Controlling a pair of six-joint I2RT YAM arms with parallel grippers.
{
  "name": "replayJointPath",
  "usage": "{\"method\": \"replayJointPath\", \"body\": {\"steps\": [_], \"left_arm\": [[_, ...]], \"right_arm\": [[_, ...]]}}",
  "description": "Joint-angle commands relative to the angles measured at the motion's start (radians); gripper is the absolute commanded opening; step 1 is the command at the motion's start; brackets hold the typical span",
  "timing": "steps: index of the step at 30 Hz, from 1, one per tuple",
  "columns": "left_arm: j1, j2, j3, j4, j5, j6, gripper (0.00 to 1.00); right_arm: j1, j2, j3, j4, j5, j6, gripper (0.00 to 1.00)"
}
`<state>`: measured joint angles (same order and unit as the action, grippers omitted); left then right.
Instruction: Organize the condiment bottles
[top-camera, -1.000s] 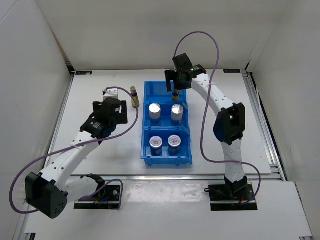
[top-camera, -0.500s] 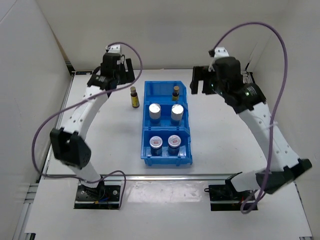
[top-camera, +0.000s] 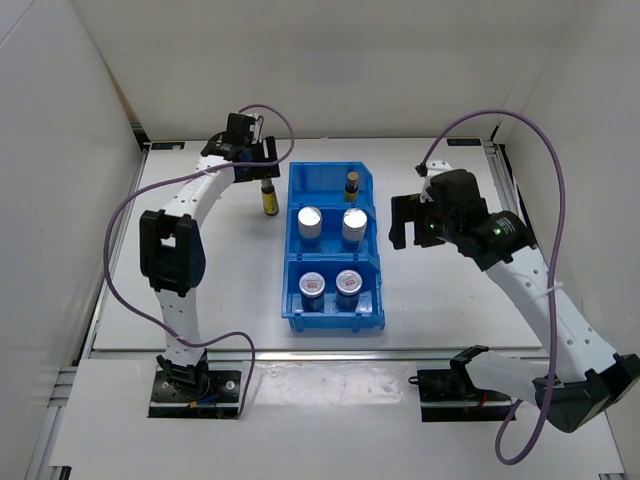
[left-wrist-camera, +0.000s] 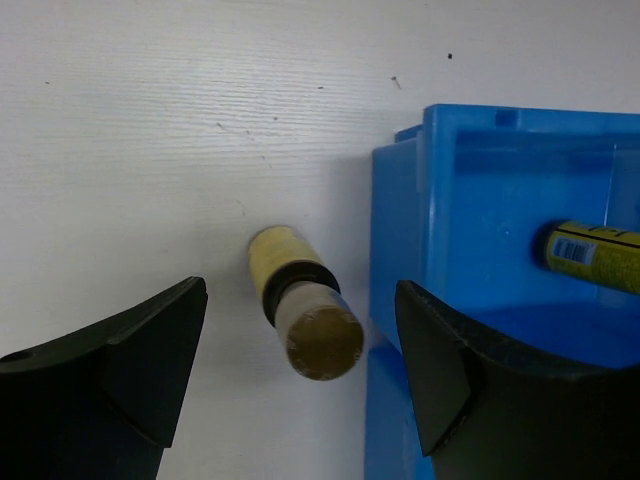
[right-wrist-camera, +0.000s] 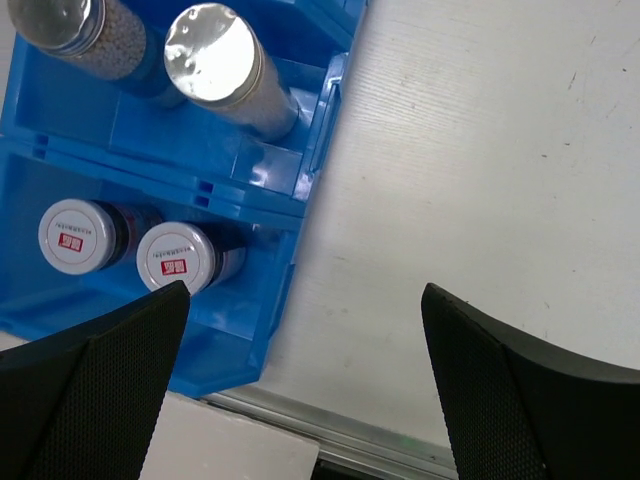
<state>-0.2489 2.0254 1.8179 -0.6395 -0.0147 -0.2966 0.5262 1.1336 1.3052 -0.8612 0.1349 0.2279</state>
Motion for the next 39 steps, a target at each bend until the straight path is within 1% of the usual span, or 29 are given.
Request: {"method": "replayJointPath", "body": {"steps": [1,4,5,8,9,10,12,14,15,16,19,22,25,28,29,32,34,39], "left_arm": [[-0.020,-0.016,0.047,-0.011,0.007,0.014,0.86],[-0.029,-0.007,0.047,-0.011,-0.017,0.014,0.86],[-0.029,-0.007,0.047,-0.011,-0.030,0.014,0.84],[-0.038,0.002,0.037,-0.011,-0.042,0.014,0.70],[-0.038,0.002,0.037,-0.011,-0.042,0.014,0.57],[-0.038,0.002,0.037,-0.011,-0.042,0.014,0.52],[-0.038,0.012,0.037,-0.011,-0.042,0.014,0.43],[-0.038,0.012,0.037,-0.022,-0.042,0.014,0.39],[-0.038,0.012,0.037,-0.022,-0.042,0.014,0.33],[-0.038,0.000,0.047,-0.043,-0.062,0.014,0.20],[-0.050,-0.037,0.093,-0.071,-0.103,0.024,0.11],[-0.087,-0.089,0.162,-0.100,-0.197,0.034,0.11],[-0.159,-0.143,0.237,-0.109,-0.290,0.057,0.11],[-0.205,-0.177,0.294,-0.109,-0.343,0.080,0.11],[-0.232,-0.186,0.305,-0.109,-0.343,0.080,0.11],[-0.266,-0.197,0.346,-0.109,-0.343,0.080,0.11],[-0.296,-0.182,0.357,-0.109,-0.353,0.080,0.11],[-0.328,-0.097,0.368,-0.109,-0.353,0.062,0.11]], "right_arm": [[0.003,-0.021,-0.053,0.014,-0.027,0.001,1.00],[0.003,-0.044,-0.078,0.014,-0.037,0.020,1.00],[0.003,-0.044,-0.078,0.014,-0.037,0.030,1.00],[0.003,-0.064,-0.100,0.014,-0.037,0.030,1.00],[0.003,-0.073,-0.110,0.014,-0.037,0.039,1.00],[0.003,-0.074,-0.110,0.014,-0.037,0.039,1.00],[0.003,-0.084,-0.119,0.005,-0.037,0.048,1.00],[-0.006,-0.084,-0.119,-0.004,-0.037,0.048,1.00],[-0.006,-0.084,-0.119,-0.004,-0.037,0.048,1.00],[-0.006,-0.093,-0.119,-0.013,-0.037,0.048,1.00],[-0.006,-0.104,-0.119,-0.013,-0.037,0.057,1.00],[-0.006,-0.127,-0.119,-0.033,-0.037,0.067,1.00],[-0.006,-0.147,-0.132,-0.033,-0.046,0.076,1.00],[-0.006,-0.169,-0.150,-0.044,-0.046,0.094,1.00],[-0.006,-0.169,-0.150,-0.053,-0.046,0.094,1.00],[-0.006,-0.193,-0.170,-0.062,-0.055,0.103,1.00],[-0.006,-0.204,-0.182,-0.071,-0.055,0.103,1.00],[-0.006,-0.225,-0.191,-0.104,-0.055,0.103,1.00]]}}
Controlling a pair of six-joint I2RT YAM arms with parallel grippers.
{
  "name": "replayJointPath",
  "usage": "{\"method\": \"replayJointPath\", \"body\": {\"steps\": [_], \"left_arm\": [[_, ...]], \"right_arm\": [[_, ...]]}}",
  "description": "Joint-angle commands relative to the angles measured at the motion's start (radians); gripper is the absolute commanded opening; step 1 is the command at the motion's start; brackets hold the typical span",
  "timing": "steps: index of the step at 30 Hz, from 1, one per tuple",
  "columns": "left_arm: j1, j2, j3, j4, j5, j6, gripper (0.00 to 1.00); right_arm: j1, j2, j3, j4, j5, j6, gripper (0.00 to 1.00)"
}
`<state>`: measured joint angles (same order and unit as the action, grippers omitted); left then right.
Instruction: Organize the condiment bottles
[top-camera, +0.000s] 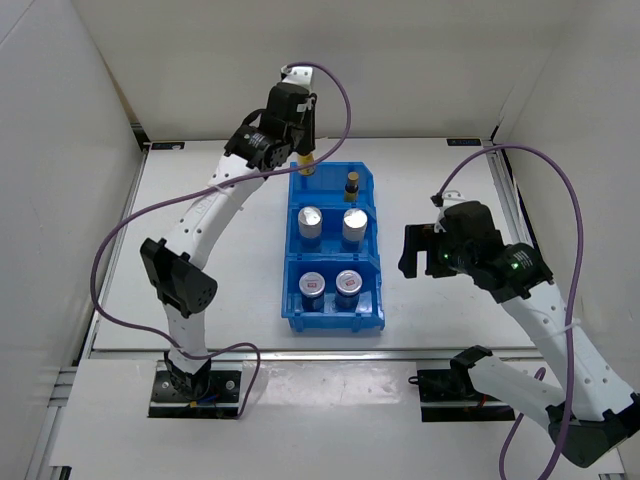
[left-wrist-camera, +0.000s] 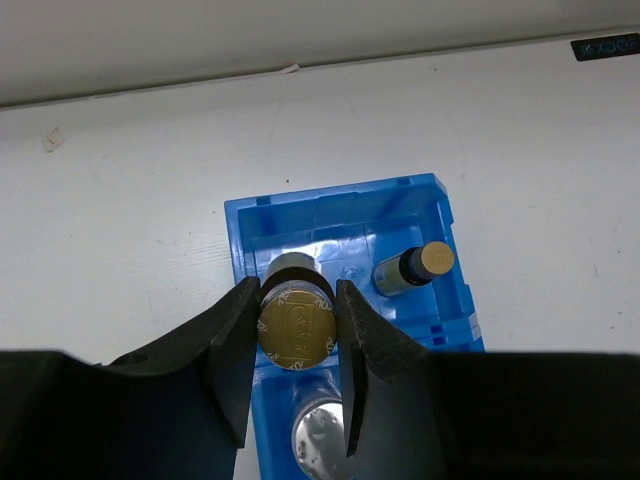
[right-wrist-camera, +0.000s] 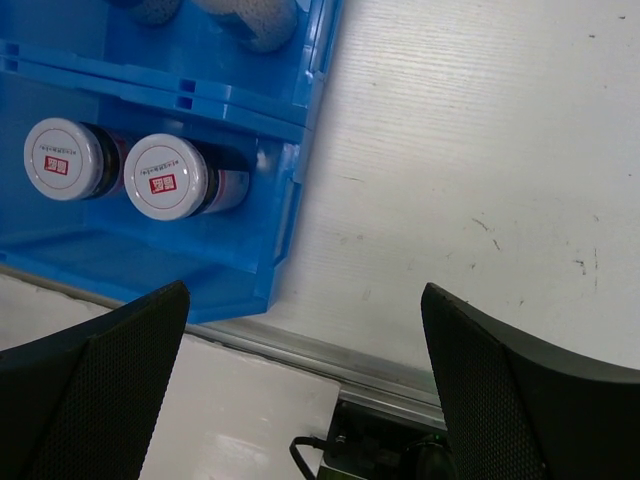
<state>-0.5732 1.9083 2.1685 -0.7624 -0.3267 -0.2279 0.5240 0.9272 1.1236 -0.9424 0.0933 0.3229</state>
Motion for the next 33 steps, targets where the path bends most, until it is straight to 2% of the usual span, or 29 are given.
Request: {"method": "replayJointPath", "body": {"steps": [1,11,21,22,23,25,26,28,30,32,33], "left_arm": [[-0.004,0.032,0.017,0.014,-0.041,-0.016,0.11],[-0.004,0.159,-0.016,0.034,-0.031,-0.065,0.11],[-0.004,0.126,-0.233,0.195,0.014,-0.136,0.13],[-0.004,0.126,-0.243,0.195,0.014,-0.146,0.16],[-0.004,0.126,-0.243,0.195,0.014,-0.146,0.29],[-0.004,0.126,-0.256,0.195,0.014,-0.157,0.37],[-0.004,0.117,-0.265,0.195,0.014,-0.157,0.52],[-0.004,0.107,-0.265,0.195,0.014,-0.166,0.74],[-0.004,0.080,-0.274,0.195,0.003,-0.166,0.92],[-0.004,0.045,-0.274,0.195,0.003,-0.166,1.00],[-0.004,0.029,-0.274,0.195,-0.006,-0.154,1.00]], "right_arm": [[-0.004,-0.030,-0.010,-0.032,-0.014,0.008,1.00],[-0.004,-0.048,-0.010,-0.065,0.005,0.008,1.00],[-0.004,-0.057,-0.001,-0.084,0.005,0.018,1.00],[-0.004,-0.067,-0.001,-0.094,0.005,0.018,1.00],[-0.004,-0.067,0.008,-0.095,0.005,0.018,1.00],[-0.004,-0.067,0.008,-0.104,0.014,0.027,1.00],[-0.004,-0.067,0.021,-0.104,0.014,0.027,1.00],[-0.004,-0.067,0.050,-0.113,0.037,0.051,1.00],[-0.004,-0.058,0.083,-0.133,0.048,0.061,1.00],[-0.004,-0.045,0.143,-0.144,0.060,0.087,1.00],[-0.004,-0.045,0.162,-0.154,0.060,0.087,1.00]]}}
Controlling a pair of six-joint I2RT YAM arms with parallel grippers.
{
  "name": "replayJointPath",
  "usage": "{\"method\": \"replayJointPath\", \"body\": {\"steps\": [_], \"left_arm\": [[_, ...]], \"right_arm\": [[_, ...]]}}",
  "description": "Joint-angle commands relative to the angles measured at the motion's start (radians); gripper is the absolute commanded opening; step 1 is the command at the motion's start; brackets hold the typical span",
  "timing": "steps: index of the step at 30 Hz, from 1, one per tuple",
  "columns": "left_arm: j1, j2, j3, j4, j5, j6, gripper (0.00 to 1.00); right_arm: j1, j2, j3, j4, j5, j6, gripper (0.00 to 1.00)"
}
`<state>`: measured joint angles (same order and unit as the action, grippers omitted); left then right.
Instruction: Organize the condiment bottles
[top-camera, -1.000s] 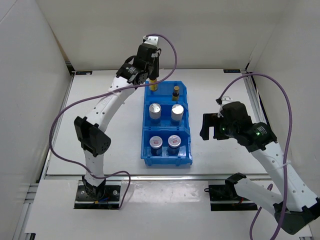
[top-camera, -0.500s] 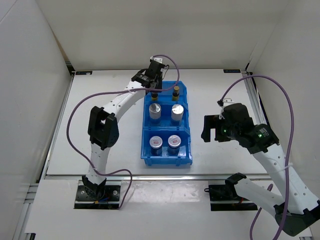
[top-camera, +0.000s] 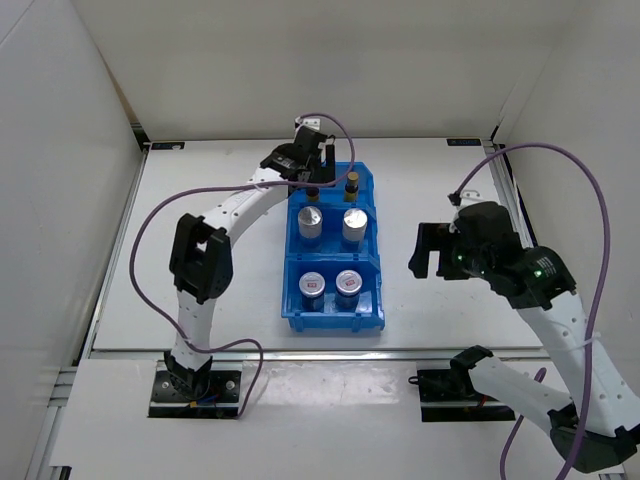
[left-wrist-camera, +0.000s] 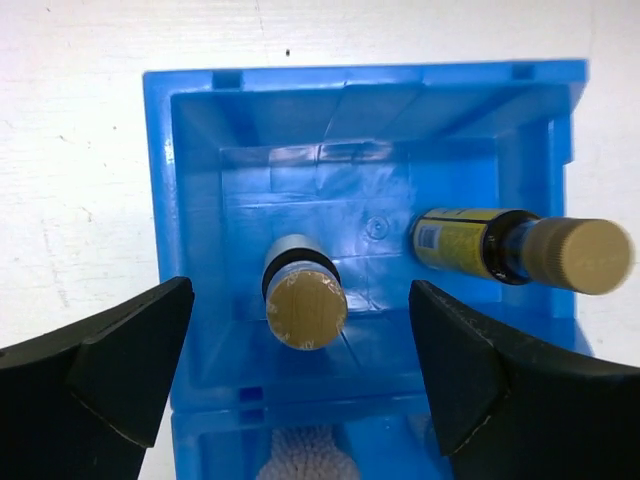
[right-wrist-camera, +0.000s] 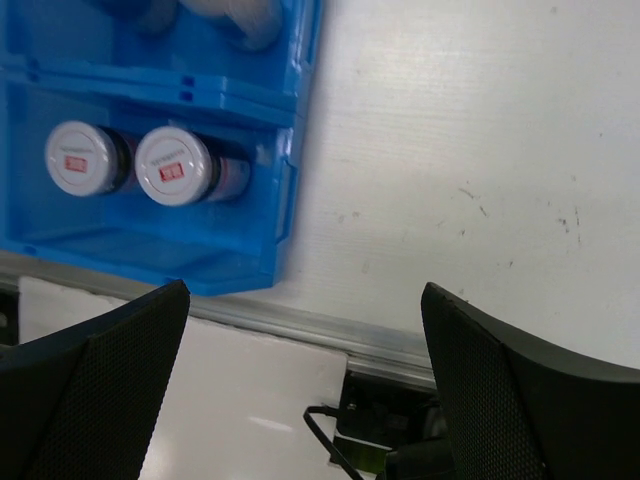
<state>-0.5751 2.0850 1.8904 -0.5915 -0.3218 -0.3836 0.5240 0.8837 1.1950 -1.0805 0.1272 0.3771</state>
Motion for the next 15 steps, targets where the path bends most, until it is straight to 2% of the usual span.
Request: {"method": "replayJointPath", "body": {"steps": [1,4,7,9,12,13,14,15], "left_arm": [[-0.002,-0.163,0.015,0.024,-0.011,0.020,1.00],[-0.002,-0.264,0.036,-0.020,-0.045,0.040,1.00],[-0.002,-0.455,-0.058,-0.042,-0.097,0.061,1.00],[-0.002,-0.587,-0.253,-0.042,-0.131,0.037,1.00],[-0.002,-0.932,-0.543,-0.021,-0.168,0.014,1.00],[-0.002,-1.000,-0.615,-0.001,-0.181,0.014,1.00],[-0.002,-1.064,-0.754,0.018,-0.192,0.040,1.00],[-0.002,-1.185,-0.814,0.027,-0.192,0.060,1.00]], "right_arm": [[-0.004,0.007,0.107,-0.016,0.041,0.043,1.00],[-0.004,0.032,0.173,-0.065,0.087,0.052,1.00],[-0.004,0.043,0.186,-0.084,0.156,0.052,1.00],[-0.004,0.043,0.169,-0.073,0.140,0.020,1.00],[-0.004,-0.003,0.127,-0.064,0.127,0.000,1.00],[-0.004,-0.017,0.103,-0.064,0.118,-0.010,1.00],[-0.004,-0.043,0.091,-0.055,0.118,-0.021,1.00],[-0.004,-0.057,0.078,-0.055,0.103,-0.039,1.00]]}}
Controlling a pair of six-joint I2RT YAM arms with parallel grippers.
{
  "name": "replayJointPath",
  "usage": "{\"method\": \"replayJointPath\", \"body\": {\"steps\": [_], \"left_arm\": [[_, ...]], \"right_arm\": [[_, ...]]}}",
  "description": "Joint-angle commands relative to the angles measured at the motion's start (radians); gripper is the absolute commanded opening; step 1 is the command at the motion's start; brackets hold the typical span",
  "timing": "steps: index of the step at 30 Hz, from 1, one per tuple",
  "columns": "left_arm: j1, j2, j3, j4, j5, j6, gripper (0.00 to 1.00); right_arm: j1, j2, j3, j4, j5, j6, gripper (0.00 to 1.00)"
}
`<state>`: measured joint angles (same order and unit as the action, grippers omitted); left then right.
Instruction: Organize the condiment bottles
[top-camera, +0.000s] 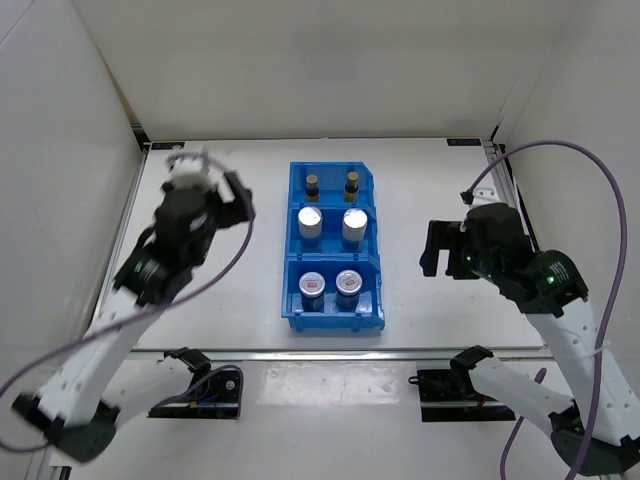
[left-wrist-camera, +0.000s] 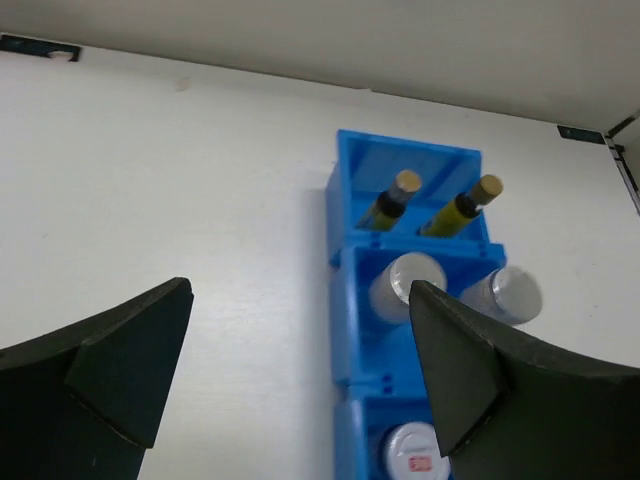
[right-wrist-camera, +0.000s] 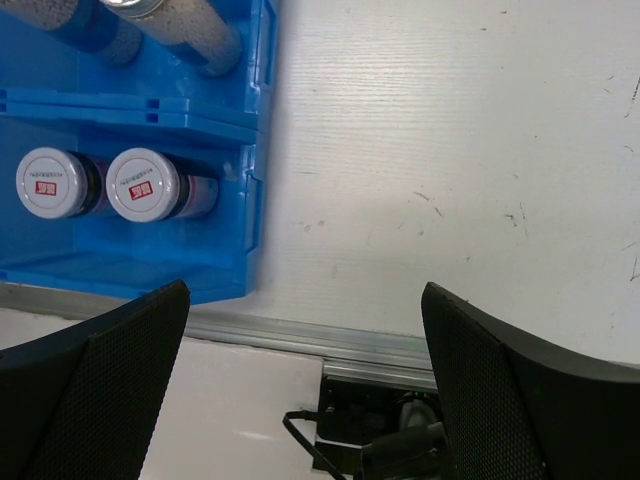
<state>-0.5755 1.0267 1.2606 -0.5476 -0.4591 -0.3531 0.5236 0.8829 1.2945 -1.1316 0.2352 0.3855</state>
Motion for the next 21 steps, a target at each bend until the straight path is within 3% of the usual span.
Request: {"method": "replayJointPath", "body": {"steps": [1,10,14,21], "left_arm": [[-0.001,-0.182,-0.273,-0.017,-0.055,0.045,1.00],[-0.001,-0.756,-0.537,-0.020,-0.107,0.157,1.00],[-0.001,-0.824,-0.587,0.020,-0.153,0.157,1.00],[-0.011,-0.763,-0.598,0.022,-0.176,0.181,1.00]], "right_arm": [[-0.004,-0.068,-0.044,-0.003,-0.005,-0.048,1.00],[-0.004,-0.139,-0.067,-0.025,0.006,-0.048,1.00],[-0.004,-0.128,-0.067,-0.025,0.015,-0.048,1.00],[-0.004,-0.128,-0.047,-0.060,0.016,-0.034,1.00]]}}
